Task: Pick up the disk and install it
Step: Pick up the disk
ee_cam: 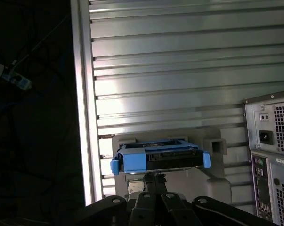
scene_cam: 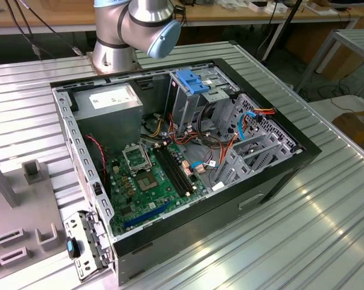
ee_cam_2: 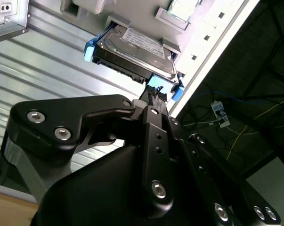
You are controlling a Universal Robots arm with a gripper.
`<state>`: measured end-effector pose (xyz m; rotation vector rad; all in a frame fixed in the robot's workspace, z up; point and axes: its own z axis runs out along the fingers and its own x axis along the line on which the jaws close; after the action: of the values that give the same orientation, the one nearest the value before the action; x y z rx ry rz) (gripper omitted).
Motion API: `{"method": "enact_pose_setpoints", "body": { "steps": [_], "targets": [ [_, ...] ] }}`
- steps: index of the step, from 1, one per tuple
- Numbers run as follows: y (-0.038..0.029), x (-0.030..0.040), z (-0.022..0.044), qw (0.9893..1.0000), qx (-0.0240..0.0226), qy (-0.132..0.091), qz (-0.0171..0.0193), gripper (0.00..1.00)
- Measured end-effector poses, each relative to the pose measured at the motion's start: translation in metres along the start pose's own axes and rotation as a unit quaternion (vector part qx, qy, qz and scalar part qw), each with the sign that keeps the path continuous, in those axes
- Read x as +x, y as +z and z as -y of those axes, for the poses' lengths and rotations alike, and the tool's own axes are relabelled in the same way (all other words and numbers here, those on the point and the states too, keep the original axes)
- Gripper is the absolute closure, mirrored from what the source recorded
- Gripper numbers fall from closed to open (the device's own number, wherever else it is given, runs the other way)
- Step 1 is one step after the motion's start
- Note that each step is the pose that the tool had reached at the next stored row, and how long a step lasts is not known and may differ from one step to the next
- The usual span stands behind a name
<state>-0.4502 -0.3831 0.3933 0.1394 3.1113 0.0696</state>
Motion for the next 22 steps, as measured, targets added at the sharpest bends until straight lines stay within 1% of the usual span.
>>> {"method": "enact_pose_setpoints", "body": {
  "steps": [3,4,5,6,7,8,9,10,11,12,13,14,15,16,17,18,19,20,21,22],
  "targets": [
    [0.0,0.0001,0.0,1.0,0.0,-0.001,0.0,0.89],
    [0.0,0.0002,-0.0001,0.9999,-0.0002,-0.011,-0.0006,0.89],
    [0.0001,0.0001,0.0,0.9996,-0.0008,-0.029,-0.0013,0.89],
    [0.0,0.0001,0.0,0.999,-0.0011,-0.045,-0.002,0.89],
    [0.0,0.0001,0.0,0.9977,-0.0013,-0.067,-0.003,0.89],
    [0.0,0.0001,0.0,0.9967,-0.0016,-0.081,-0.0036,0.89],
    [0.0,0.0001,0.0,0.9952,-0.0013,-0.098,-0.0044,0.89],
    [0.0,0.0001,0.0,0.9932,-0.001,-0.117,-0.0053,0.89],
    [0.0,0.0001,0.0,0.9918,-0.0012,-0.128,-0.0058,0.89],
    [0.0,0.0001,0.0,0.9901,-0.0015,-0.14,-0.0063,0.89],
    [0.0,0.0001,0.0,0.9878,-0.0019,-0.155,-0.007,0.89],
    [0.0,0.0001,0.0,0.9866,-0.0021,-0.163,-0.0074,0.89],
    [0.0001,0.0001,0.0,0.9847,-0.0024,-0.174,-0.0078,0.89],
    [0.0,0.0001,0.0,0.9814,-0.0028,-0.192,-0.0086,0.89],
    [0.0,0.0001,0.0,0.9775,-0.0032,-0.21,-0.0094,0.89],
    [0.0001,0.0001,0.0,0.973,-0.0037,-0.231,-0.0103,0.89],
    [0.0001,0.0001,0.0,0.9699,-0.004,-0.243,-0.0108,0.89],
    [0.0002,0.0001,0.0,0.9644,-0.0043,-0.264,-0.0118,0.89],
    [0.0002,0.0001,0.0,0.96,-0.0046,-0.28,-0.0125,0.89],
    [0.0003,0.0001,0.0,0.9545,-0.0051,-0.298,-0.0133,0.89]
  ]
}}
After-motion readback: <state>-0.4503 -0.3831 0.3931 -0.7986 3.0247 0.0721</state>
